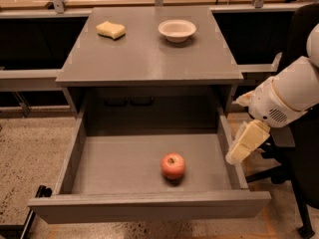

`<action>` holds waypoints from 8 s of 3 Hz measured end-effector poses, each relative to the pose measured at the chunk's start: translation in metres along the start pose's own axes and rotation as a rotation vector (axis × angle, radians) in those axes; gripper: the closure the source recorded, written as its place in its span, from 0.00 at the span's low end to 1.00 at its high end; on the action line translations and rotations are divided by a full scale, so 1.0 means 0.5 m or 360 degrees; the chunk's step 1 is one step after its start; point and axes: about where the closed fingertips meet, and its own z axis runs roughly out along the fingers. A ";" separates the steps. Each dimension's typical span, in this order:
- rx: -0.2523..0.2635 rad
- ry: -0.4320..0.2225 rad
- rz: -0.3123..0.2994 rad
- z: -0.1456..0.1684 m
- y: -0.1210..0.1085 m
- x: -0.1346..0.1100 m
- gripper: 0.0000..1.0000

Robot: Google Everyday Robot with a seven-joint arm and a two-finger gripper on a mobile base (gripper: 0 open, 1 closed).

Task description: Pick apple from top drawer and place on counter

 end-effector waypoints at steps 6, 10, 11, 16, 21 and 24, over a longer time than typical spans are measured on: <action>-0.0368 -0.0456 0.0076 0.328 0.050 -0.080 0.00; -0.0365 -0.0455 0.0179 0.525 0.061 -0.090 0.15; -0.0328 -0.0453 0.0166 0.509 0.061 -0.092 0.39; -0.0252 -0.0760 -0.0494 0.116 -0.043 -0.350 1.00; 0.0246 -0.0981 -0.0597 0.080 -0.252 -0.557 1.00; 0.0402 -0.1078 -0.0506 0.093 -0.308 -0.581 1.00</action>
Offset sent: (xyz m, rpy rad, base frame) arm 0.0226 0.0827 -0.1001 0.3073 0.1045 0.0559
